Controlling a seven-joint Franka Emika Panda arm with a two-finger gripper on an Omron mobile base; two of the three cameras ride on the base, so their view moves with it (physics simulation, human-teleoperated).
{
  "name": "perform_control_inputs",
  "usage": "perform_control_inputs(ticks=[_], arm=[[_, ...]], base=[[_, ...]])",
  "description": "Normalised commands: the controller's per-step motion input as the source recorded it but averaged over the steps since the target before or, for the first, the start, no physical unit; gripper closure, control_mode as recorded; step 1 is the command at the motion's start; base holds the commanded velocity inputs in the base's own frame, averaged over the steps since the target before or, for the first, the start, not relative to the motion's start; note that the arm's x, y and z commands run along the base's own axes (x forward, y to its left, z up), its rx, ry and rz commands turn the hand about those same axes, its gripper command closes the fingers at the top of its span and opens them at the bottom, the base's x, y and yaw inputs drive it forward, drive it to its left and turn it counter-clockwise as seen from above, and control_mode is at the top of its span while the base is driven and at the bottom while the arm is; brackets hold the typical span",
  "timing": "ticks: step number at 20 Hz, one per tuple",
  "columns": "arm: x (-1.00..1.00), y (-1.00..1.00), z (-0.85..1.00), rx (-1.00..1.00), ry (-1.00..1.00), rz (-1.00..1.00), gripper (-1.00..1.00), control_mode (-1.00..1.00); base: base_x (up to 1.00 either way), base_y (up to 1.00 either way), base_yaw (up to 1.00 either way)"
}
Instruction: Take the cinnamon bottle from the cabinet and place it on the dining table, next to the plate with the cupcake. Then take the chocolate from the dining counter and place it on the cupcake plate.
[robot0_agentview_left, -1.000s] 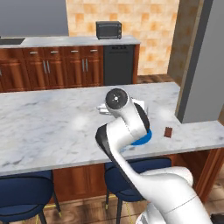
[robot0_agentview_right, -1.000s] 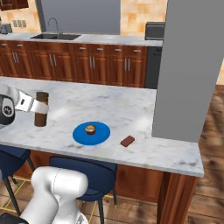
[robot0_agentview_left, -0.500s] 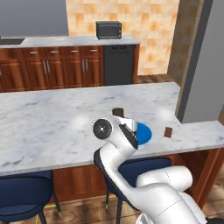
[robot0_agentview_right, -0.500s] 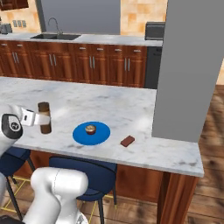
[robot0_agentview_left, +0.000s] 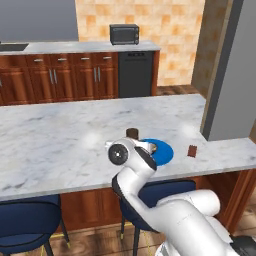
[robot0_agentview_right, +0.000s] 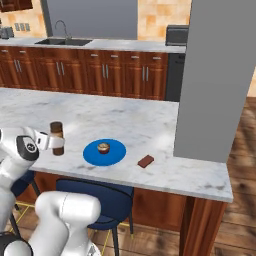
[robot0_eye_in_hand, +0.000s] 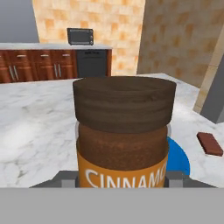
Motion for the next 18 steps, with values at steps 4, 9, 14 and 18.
perform_control_inputs(ticks=[4,9,14,18], arm=[[0.37,0.24,-0.29,0.00,-0.01,-0.09,1.00,-1.00],[0.30,0.32,-0.25,0.00,0.00,-0.11,1.00,-1.00],[0.15,0.26,-0.14,0.00,0.00,-0.12,1.00,-1.00],[0.14,0.24,-0.18,0.00,0.00,-0.12,1.00,-1.00]], base=[[0.00,0.00,0.00],[0.00,0.00,0.00],[0.00,0.00,0.00],[0.00,0.00,0.00]])
